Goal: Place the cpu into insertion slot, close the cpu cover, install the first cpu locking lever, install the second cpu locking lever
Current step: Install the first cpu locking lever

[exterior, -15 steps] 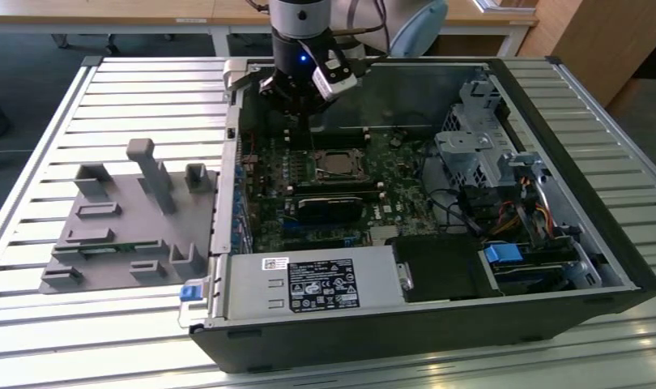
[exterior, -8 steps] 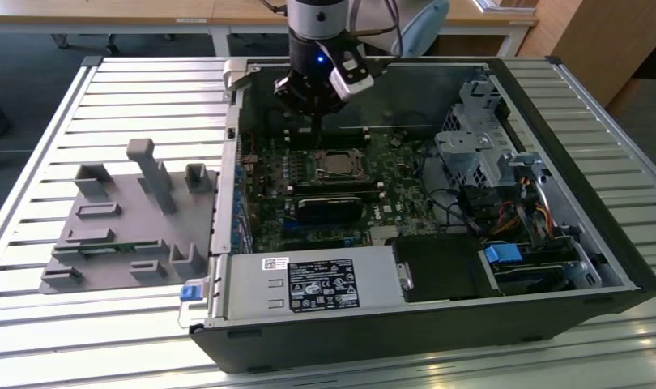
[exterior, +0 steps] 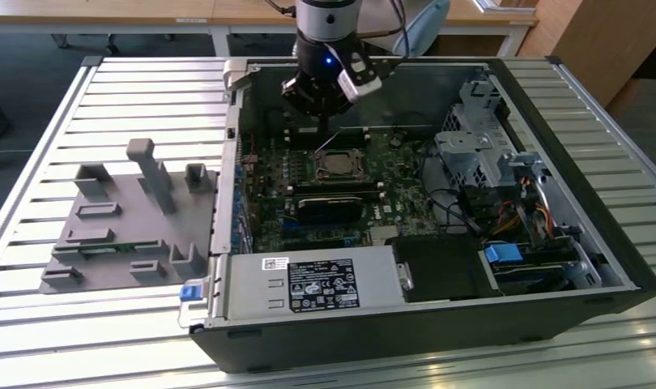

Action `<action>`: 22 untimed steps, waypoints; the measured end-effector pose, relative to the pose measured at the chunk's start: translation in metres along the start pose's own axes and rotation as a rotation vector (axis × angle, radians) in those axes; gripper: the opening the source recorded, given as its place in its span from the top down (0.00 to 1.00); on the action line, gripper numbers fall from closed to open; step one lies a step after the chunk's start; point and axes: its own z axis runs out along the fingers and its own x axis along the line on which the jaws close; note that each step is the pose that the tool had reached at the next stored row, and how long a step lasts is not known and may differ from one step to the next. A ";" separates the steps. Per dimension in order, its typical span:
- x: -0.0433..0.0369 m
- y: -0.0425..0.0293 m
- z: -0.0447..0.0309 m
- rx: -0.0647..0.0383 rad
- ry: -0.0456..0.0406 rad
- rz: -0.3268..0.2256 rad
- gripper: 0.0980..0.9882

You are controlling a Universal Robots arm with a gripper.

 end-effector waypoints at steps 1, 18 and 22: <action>0.0000 0.0000 0.0004 -0.011 -0.0012 0.000 0.99; -0.0096 -0.0005 0.0114 -0.027 -0.0044 0.000 0.99; -0.0114 -0.0004 0.0131 -0.026 -0.0042 0.000 0.99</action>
